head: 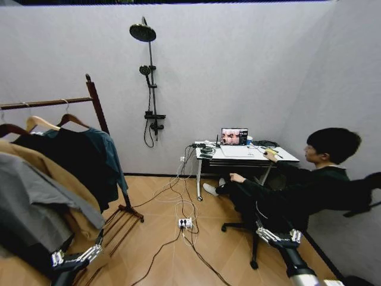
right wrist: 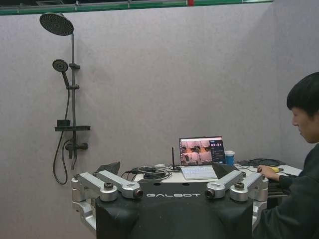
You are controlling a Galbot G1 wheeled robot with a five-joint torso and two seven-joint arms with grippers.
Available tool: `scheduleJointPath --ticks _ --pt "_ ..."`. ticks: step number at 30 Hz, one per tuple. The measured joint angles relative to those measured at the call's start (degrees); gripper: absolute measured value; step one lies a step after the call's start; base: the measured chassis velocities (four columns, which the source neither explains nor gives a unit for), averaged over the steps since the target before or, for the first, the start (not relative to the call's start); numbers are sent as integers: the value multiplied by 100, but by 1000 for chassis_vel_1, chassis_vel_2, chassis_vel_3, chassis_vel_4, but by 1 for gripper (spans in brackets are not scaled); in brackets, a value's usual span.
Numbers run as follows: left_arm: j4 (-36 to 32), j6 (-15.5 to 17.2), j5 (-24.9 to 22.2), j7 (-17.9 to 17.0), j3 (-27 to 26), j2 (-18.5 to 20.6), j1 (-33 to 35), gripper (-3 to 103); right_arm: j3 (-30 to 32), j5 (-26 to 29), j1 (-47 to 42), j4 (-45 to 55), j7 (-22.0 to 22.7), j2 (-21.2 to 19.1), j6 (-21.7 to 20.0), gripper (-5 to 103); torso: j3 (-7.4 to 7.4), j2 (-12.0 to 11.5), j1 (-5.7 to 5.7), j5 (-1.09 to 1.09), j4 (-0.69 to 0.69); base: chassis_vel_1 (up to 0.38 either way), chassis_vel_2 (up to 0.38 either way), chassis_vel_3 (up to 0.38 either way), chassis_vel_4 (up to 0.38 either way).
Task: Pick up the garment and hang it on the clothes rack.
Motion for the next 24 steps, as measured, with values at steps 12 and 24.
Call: scheduleJointPath --ticks 12,24 --pt "0 0 0 -1 0 0 0 100 0 0 -4 0 0 0 0 100 -2 4 -7 1 -4 146 -140 -200 162" --pt "0 0 0 0 1 0 0 100 0 0 1 0 0 0 0 100 1 -2 3 1 -3 -94 -40 -1 -81"
